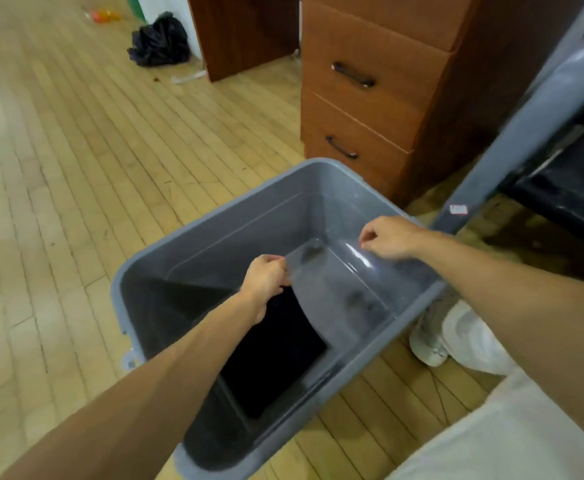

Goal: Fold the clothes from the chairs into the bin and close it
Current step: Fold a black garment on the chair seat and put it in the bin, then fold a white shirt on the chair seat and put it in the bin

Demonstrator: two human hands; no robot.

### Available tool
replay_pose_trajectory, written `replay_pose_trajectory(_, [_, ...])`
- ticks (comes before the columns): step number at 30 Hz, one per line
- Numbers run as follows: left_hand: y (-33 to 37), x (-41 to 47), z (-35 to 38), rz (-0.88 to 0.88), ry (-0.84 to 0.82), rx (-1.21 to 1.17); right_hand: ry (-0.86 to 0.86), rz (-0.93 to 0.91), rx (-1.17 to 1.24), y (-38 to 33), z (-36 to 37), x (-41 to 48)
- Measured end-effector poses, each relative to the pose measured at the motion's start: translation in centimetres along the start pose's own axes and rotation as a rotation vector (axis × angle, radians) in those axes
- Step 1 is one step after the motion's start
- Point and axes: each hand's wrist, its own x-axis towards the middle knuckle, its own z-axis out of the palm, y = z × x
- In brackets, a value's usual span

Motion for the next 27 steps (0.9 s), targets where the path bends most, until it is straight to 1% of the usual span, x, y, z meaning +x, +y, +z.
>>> replay_pose_trajectory(4, [7.4,-1.0,6.4,0.204,-0.149,0.098,0.135,0.042,-0.038,4.0,-7.7,-4.2])
replay_pose_trajectory(8, [14.3,-3.9,15.0,0.4,-0.33,0.207,0.274,0.137,-0.024,10.6,-13.8,-10.6])
replay_pose_trajectory(11, [18.6,-6.6,22.0,0.506,-0.473,0.275,0.372,0.226,0.073,16.3,-15.8,-16.5])
replay_pose_trajectory(15, [22.8,-10.5,30.9,0.628,-0.634,0.393,0.511,0.35,0.222,24.1,-15.6,-24.0])
replay_pose_trajectory(20, [23.9,-14.5,40.8,0.794,-0.776,0.57,0.59,0.552,0.295,32.2,-13.7,-31.8])
replay_pose_trajectory(23, [23.2,-17.4,46.2,0.846,-0.905,0.698,0.686,0.659,0.344,35.7,-11.4,-34.9])
replay_pose_trajectory(25, [21.6,-19.6,49.1,0.878,-0.978,0.716,0.715,0.733,0.31,37.5,-9.9,-36.4])
replay_pose_trajectory(27, [19.5,-21.3,51.2,0.895,-1.031,0.69,0.698,0.794,0.286,39.2,-8.9,-37.6])
